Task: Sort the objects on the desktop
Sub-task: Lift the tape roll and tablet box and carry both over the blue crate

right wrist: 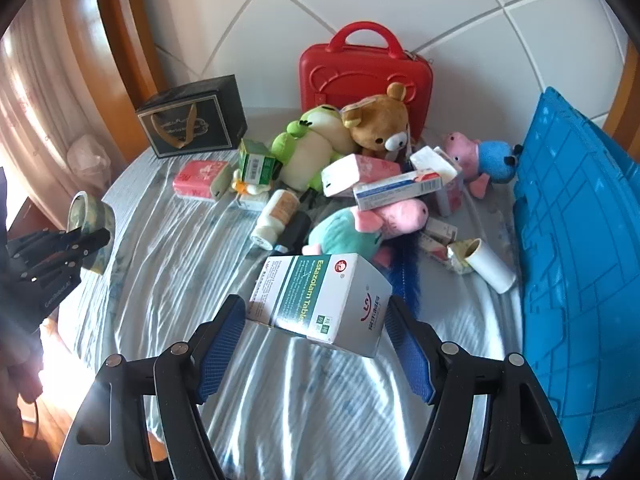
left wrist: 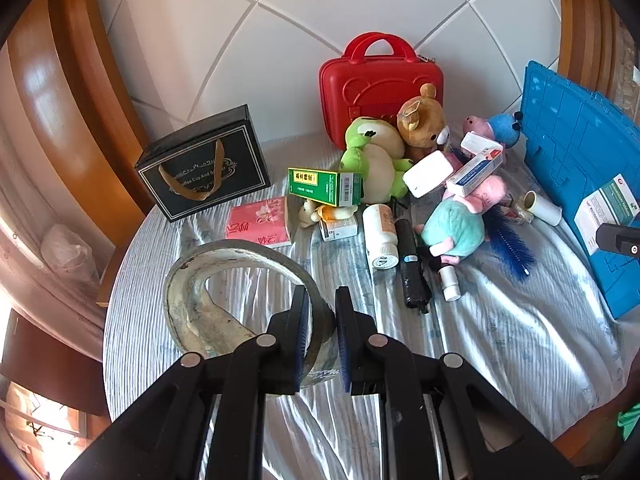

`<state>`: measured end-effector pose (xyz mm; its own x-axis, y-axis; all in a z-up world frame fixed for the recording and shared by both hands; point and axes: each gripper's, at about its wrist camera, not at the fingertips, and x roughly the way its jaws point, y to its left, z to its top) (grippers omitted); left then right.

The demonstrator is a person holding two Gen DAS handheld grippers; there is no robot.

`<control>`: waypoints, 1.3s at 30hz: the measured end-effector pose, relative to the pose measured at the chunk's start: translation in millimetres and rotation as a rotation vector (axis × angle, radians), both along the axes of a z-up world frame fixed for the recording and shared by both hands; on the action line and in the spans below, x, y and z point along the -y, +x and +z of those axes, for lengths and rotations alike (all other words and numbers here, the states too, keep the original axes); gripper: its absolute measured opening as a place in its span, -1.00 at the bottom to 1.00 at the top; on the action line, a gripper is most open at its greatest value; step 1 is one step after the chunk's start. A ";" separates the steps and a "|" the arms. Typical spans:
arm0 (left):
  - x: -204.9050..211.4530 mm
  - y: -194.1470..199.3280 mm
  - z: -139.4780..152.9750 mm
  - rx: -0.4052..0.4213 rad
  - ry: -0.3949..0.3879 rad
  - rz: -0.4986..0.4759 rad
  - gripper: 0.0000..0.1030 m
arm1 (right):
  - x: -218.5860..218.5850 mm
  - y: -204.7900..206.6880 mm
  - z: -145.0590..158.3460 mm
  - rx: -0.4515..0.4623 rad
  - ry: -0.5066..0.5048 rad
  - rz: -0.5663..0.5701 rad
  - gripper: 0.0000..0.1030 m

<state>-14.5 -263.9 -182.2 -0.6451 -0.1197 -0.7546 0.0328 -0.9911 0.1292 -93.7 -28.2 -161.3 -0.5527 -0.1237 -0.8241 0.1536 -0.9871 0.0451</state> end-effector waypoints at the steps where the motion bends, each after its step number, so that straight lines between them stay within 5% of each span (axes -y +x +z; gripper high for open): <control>1: -3.0 1.8 4.4 -0.007 -0.002 -0.004 -0.74 | -1.9 3.3 5.3 -0.006 0.000 0.000 0.40; 18: -51.7 16.1 60.7 -0.082 -0.014 -0.023 -0.74 | -46.0 50.1 87.5 -0.154 -0.036 -0.025 0.40; 39: -146.7 5.3 122.3 -0.177 -0.013 -0.064 -0.74 | -129.1 74.9 134.0 -0.239 -0.066 -0.030 0.40</control>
